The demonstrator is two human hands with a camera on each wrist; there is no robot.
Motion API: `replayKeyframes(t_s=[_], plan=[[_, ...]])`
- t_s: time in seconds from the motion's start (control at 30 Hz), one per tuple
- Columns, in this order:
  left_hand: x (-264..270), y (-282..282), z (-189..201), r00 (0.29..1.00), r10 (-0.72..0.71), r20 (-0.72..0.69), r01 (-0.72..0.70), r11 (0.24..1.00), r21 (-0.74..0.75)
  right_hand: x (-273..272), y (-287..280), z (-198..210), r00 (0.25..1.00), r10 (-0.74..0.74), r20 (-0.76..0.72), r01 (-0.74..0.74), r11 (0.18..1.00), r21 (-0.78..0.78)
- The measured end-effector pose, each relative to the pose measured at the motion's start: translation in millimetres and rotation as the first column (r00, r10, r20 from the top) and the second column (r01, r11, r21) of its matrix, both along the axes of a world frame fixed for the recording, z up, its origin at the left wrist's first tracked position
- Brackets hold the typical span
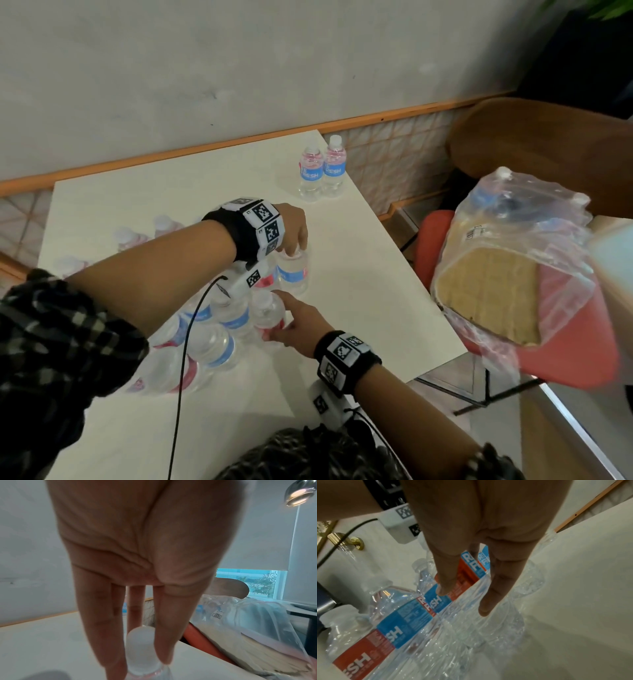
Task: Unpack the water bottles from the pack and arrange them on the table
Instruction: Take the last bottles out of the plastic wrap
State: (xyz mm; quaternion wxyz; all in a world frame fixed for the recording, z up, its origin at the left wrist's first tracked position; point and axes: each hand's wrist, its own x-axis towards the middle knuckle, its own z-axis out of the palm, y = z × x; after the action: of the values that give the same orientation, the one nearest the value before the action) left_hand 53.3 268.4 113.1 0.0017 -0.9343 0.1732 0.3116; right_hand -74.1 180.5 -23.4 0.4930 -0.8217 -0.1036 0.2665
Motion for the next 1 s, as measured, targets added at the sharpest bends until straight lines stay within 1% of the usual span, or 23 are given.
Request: replayKeyframes(t_s=[0.1, 0.2, 0.27, 0.33, 0.43, 0.5, 0.57, 0.63, 0.7, 0.77, 0.83, 0.87, 0.93, 1.0], plan=[[-1, -5, 6, 0.999, -0.043, 0.004, 0.043, 0.998, 0.053, 4, 3, 2, 1.0, 0.026, 0.011, -0.026, 1.0, -0.009], [-3, -17, 8, 0.994, -0.107, 0.034, 0.101, 0.985, 0.142, 12, -15, 1, 0.998, 0.057, -0.031, -0.061, 0.989, -0.133], [-4, -35, 9, 0.986, -0.148, 0.075, 0.135, 0.98, 0.149, 19, -44, 3, 0.997, 0.025, -0.068, -0.039, 0.976, -0.215], [-5, -54, 8, 0.979, -0.174, 0.102, 0.163, 0.98, 0.11, 24, -78, 9, 0.998, -0.016, -0.067, -0.002, 0.966, -0.257], [-10, -98, -7, 0.978, -0.199, 0.064, 0.199, 0.98, 0.002, 27, -141, 15, 0.995, -0.084, -0.049, 0.062, 0.935, -0.349], [-17, -131, -22, 0.976, -0.216, 0.023, 0.217, 0.974, -0.069, 26, -183, 17, 0.992, -0.107, -0.071, 0.065, 0.894, -0.443], [-26, -165, -37, 0.971, -0.24, 0.017, 0.24, 0.964, -0.116, 26, -223, 17, 0.983, -0.143, -0.112, 0.063, 0.845, -0.531], [-34, -198, -51, 0.969, -0.246, 0.02, 0.246, 0.953, -0.178, 27, -259, 17, 0.963, -0.228, -0.146, 0.104, 0.809, -0.578], [-41, -230, -63, 0.964, -0.264, 0.029, 0.263, 0.933, -0.247, 31, -294, 14, 0.94, -0.33, -0.088, 0.21, 0.762, -0.613], [-42, -260, -72, 0.96, -0.278, 0.041, 0.278, 0.917, -0.285, 39, -326, 13, 0.882, -0.471, -0.013, 0.377, 0.723, -0.579], [-39, -282, -78, 0.964, -0.259, 0.06, 0.265, 0.915, -0.303, 49, -354, 16, 0.781, -0.624, 0.009, 0.551, 0.683, -0.48], [-36, -290, -81, 0.971, -0.225, 0.079, 0.238, 0.915, -0.325, 55, -366, 18, 0.728, -0.685, 0.011, 0.617, 0.649, -0.445], [-27, -301, -85, 0.977, -0.133, 0.167, 0.192, 0.888, -0.417, 69, -385, 19, 0.647, -0.762, -0.032, 0.685, 0.599, -0.414], [-16, -311, -81, 0.968, -0.07, 0.243, 0.185, 0.851, -0.492, 84, -398, 22, 0.591, -0.796, -0.133, 0.703, 0.589, -0.4]])
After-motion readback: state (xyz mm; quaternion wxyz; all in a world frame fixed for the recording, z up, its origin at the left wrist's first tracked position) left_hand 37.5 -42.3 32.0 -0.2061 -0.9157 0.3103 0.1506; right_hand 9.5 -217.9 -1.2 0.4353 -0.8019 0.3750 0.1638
